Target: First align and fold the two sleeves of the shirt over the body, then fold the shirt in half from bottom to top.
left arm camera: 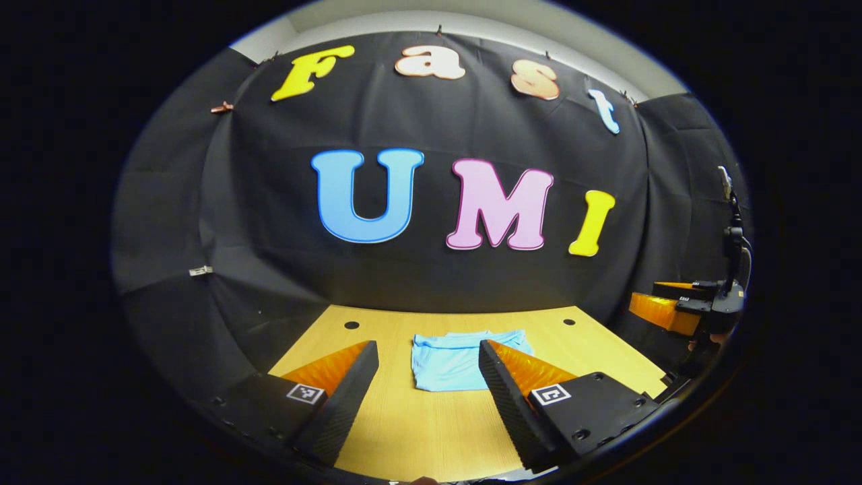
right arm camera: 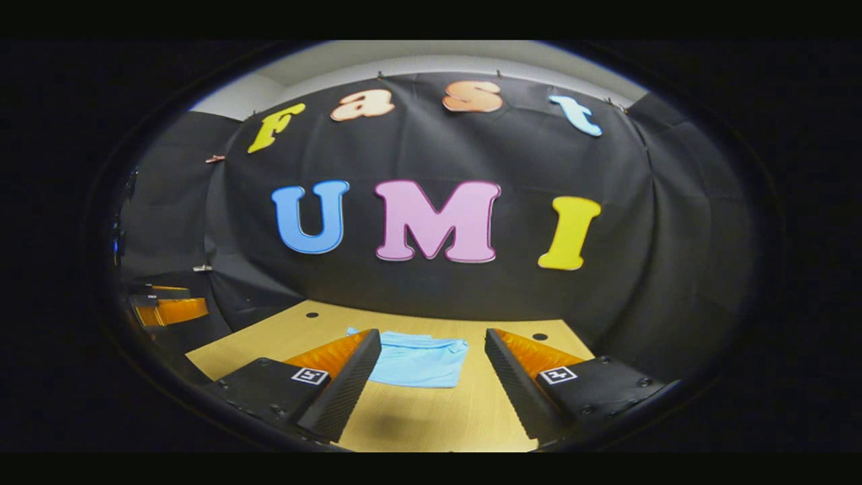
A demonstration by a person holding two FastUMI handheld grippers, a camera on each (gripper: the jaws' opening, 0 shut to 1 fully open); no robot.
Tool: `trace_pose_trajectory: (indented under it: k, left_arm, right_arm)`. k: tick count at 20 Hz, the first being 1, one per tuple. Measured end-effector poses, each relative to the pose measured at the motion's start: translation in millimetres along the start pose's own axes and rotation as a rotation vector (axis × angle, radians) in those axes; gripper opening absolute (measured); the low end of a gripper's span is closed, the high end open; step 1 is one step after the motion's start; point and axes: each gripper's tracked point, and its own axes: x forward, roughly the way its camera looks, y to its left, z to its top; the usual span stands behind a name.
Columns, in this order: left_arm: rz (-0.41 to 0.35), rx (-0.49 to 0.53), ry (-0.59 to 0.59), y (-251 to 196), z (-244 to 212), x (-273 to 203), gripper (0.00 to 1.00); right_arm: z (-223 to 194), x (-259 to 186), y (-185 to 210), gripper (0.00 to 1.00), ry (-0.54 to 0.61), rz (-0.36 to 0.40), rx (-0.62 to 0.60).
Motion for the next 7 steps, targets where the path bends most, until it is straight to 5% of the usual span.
trace_pose_trajectory:
  k: [3,7]
  left_arm:
    - [0.02,0.007,-0.065,-14.8,7.5,-73.1,0.96]
    - [0.025,0.002,-0.129,-32.1,22.2,-95.9,0.96]
  right_arm:
    - [13.8,-85.8,46.0,0.97,-0.057,0.01,0.026]
    - [20.3,-108.6,71.0,0.97,-0.092,0.099,-0.007]
